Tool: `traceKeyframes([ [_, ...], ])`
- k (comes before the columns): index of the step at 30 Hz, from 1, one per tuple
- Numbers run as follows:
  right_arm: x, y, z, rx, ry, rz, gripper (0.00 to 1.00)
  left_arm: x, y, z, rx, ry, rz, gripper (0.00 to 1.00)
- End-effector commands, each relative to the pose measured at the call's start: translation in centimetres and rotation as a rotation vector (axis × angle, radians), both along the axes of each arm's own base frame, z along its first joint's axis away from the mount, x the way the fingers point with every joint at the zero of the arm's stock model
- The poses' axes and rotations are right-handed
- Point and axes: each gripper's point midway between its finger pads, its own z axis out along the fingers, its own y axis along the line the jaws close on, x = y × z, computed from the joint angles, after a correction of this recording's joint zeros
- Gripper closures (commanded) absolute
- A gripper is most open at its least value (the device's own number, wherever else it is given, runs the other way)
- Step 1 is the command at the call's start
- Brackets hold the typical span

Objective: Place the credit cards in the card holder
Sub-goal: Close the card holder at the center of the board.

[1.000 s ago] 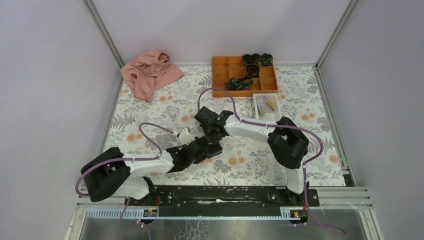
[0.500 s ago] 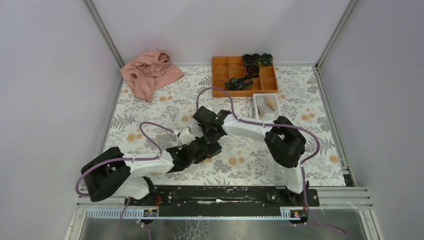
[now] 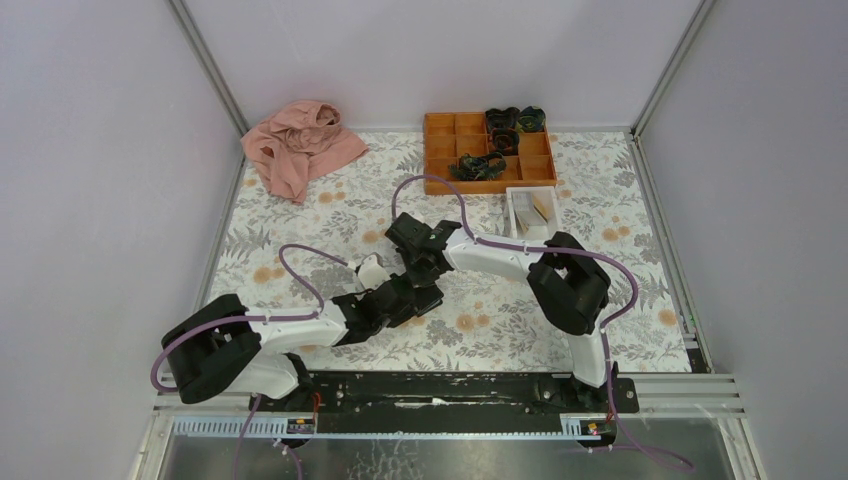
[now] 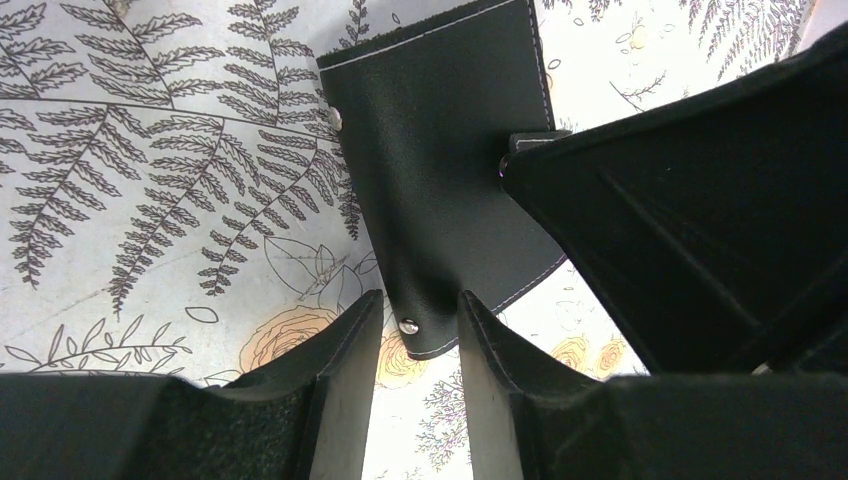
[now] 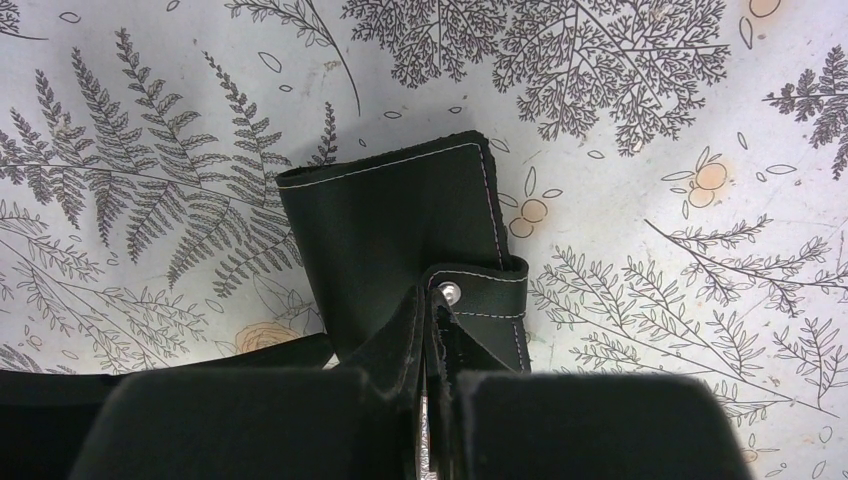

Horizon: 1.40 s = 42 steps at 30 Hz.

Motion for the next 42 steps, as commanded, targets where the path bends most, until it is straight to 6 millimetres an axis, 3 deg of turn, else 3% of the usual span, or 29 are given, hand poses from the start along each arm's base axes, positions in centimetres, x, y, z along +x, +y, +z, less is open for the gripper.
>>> traceKeyframes([
  [1,-0.2,1.2,-0.2,0.022,0.007,0.012,1.0,-2.4,3.4,-3.7,0.147,0.096,-0.025,0.58],
  [21,-0.7,0.4,-1.8,0.042,0.03,-0.029,1.0,-2.4,4.0,-3.9,0.16,0.1,-0.027,0.58],
  [42,1.2,-0.5,-1.0,0.185,0.05,-0.11,1.0,-2.5,4.3,-3.8,0.182,0.103,-0.031,0.58],
])
